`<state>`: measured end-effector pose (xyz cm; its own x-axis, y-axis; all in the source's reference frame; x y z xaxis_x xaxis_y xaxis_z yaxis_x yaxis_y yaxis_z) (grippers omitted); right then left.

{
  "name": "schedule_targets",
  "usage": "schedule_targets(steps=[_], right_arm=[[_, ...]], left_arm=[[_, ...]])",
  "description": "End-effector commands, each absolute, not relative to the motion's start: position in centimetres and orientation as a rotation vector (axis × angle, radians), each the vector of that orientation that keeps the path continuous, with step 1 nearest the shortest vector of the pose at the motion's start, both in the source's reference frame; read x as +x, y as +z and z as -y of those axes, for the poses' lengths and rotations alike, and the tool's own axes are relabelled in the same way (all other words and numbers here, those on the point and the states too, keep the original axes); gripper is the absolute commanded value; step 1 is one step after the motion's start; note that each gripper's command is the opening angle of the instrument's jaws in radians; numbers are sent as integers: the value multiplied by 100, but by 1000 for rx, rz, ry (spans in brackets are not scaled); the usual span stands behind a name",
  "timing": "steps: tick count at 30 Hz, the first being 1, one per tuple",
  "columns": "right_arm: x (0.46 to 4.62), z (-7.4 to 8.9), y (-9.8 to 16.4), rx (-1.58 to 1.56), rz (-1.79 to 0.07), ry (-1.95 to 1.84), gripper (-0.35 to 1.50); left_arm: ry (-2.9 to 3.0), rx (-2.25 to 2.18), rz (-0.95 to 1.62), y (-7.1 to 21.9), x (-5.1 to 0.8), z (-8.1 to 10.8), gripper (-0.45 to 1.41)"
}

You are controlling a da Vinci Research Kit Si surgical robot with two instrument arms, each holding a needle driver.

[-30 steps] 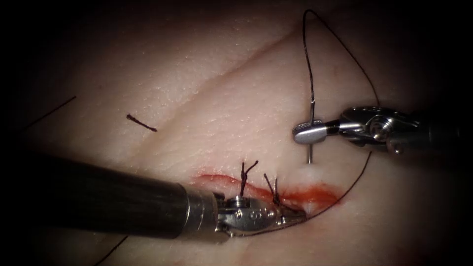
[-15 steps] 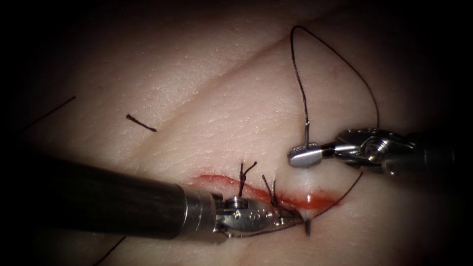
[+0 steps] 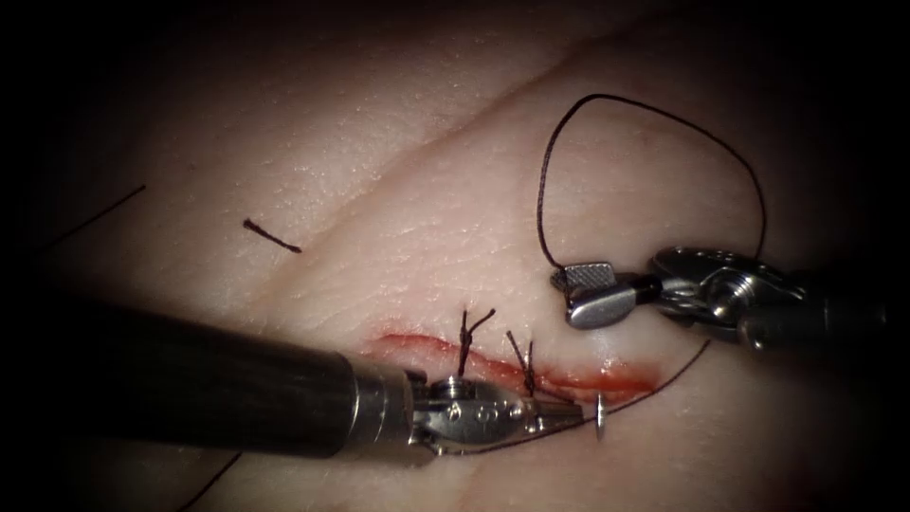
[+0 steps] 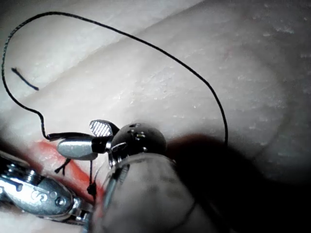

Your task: Wound Closure

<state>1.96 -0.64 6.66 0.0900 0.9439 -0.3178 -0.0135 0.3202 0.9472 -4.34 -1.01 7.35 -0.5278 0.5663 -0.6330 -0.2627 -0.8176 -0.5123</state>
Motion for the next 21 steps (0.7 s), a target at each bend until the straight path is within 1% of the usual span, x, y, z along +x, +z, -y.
schedule_targets(steps=[1,2,4,9,11,12,13,16,17,21], right_arm=[[204,63,672,957,-1275,889,116],[205,61,672,942,-1282,880,123],[207,54,670,882,-1289,868,130],[204,41,668,781,-1306,817,130],[201,35,665,669,-1275,765,131],[201,35,665,669,-1275,765,131],[199,33,663,598,-1254,736,135],[199,34,661,528,-1216,702,135],[200,36,660,490,-1167,670,133],[200,39,660,456,-1120,645,130]], left_arm=[[2338,-1150,494,739,-438,106,-13],[2338,-1150,494,739,-438,106,-13],[2338,-1150,493,739,-439,106,-15],[2338,-1150,492,740,-439,106,-15],[2338,-1150,492,740,-439,107,-15],[2338,-1150,492,740,-439,107,-15],[2338,-1150,492,740,-440,106,-15],[2338,-1149,492,740,-440,106,-15],[2337,-1149,491,740,-441,106,-15],[2337,-1149,491,740,-441,106,-15]])
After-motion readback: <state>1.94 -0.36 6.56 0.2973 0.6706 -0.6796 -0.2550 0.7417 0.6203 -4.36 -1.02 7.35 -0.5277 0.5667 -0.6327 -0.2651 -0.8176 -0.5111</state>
